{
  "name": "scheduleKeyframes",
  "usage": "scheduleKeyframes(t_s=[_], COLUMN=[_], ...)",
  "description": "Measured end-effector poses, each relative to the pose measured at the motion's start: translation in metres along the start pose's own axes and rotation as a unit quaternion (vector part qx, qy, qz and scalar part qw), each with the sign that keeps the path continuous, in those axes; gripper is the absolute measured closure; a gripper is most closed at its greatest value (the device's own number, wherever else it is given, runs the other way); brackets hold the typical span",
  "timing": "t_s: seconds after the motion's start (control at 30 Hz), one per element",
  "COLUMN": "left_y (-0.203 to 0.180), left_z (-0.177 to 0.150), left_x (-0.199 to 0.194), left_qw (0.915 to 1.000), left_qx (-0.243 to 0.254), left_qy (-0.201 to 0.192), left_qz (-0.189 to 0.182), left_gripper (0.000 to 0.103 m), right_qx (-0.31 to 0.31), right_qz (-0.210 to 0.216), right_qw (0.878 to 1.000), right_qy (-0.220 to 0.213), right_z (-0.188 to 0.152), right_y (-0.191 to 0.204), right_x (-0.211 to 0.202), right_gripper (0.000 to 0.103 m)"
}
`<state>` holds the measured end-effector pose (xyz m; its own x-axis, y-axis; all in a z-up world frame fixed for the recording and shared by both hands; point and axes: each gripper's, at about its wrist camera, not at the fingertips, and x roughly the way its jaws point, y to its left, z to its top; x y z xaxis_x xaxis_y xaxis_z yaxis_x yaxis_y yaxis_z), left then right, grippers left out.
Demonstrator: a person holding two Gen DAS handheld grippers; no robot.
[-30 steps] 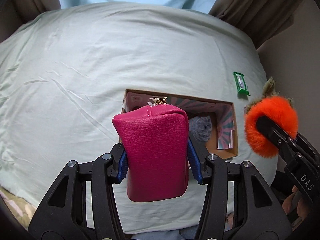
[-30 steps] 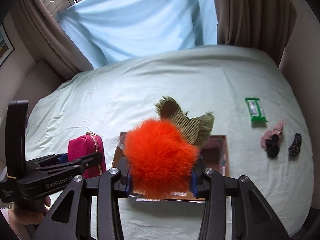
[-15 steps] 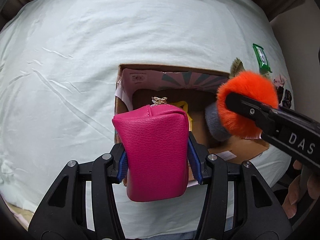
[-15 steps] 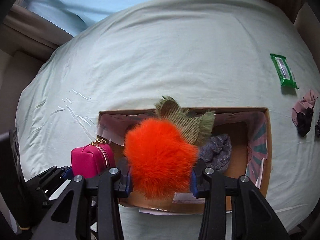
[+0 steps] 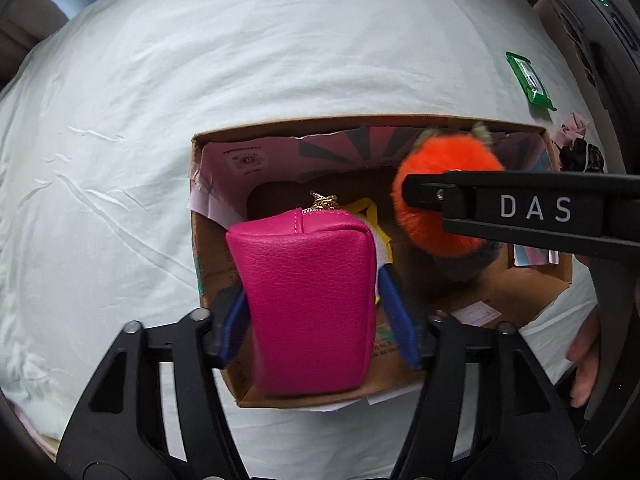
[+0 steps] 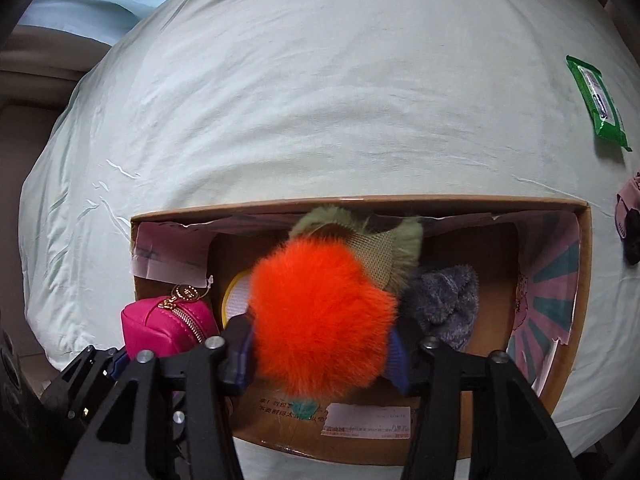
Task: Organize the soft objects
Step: 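Open the left tool releasing the pouch into the box while the right tool releases the pompom, then raise both tools away from the box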
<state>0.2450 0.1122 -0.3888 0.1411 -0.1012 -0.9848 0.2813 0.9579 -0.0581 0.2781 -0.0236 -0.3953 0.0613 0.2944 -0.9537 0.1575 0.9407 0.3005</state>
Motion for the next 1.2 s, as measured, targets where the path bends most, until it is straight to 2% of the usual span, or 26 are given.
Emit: scheduleKeyframes(t_s=[0.03,0.07,0.1,0.47,0.63,0.87,0.97,1.1,1.2], left_y=[-0.003,-0.006,-0.009,-0.020,-0.017,-0.015,-0.015,-0.014,-0.013], left_z=[0.000,0.000,-0.001,-0.017,-0.026,-0.044,-0.053,-0.065,-0.074], left_x=[-0.002,-0.003,-0.005,-0.029,-0.050,-0.097,-0.119,-0.148,-0.173], left_qw=[0.9999,0.9995,0.9989,0.9992,0.9987,0.9961,0.9943,0.9916,0.9878], left_qx=[0.007,0.013,0.016,0.007,0.000,-0.005,-0.004,-0.002,-0.003], left_qy=[-0.001,0.000,-0.004,-0.024,-0.039,-0.082,-0.101,-0.125,-0.150], left_qz=[0.012,0.028,0.043,0.032,0.032,0.031,0.033,0.033,0.039], left_gripper=[0.001,0.001,0.001,0.001,0.001,0.001,0.001,0.001,0.001], right_qx=[0.003,0.004,0.003,-0.021,-0.033,-0.035,-0.034,-0.051,-0.057], right_qz=[0.002,0.001,0.002,-0.007,0.001,-0.009,-0.008,-0.028,-0.029], right_qw=[1.000,1.000,1.000,0.999,0.998,0.995,0.992,0.985,0.974], right_qy=[0.000,0.001,-0.002,-0.027,-0.056,-0.097,-0.123,-0.161,-0.216], right_z=[0.001,0.001,-0.001,-0.030,-0.040,-0.067,-0.080,-0.101,-0.119], right_y=[-0.001,-0.001,0.000,0.005,0.014,0.012,0.017,0.023,0.026], right_x=[0.001,0.001,-0.001,-0.021,-0.046,-0.093,-0.115,-0.148,-0.183], right_gripper=[0.020,0.004,0.001,0.001,0.001,0.001,0.001,0.001,0.001])
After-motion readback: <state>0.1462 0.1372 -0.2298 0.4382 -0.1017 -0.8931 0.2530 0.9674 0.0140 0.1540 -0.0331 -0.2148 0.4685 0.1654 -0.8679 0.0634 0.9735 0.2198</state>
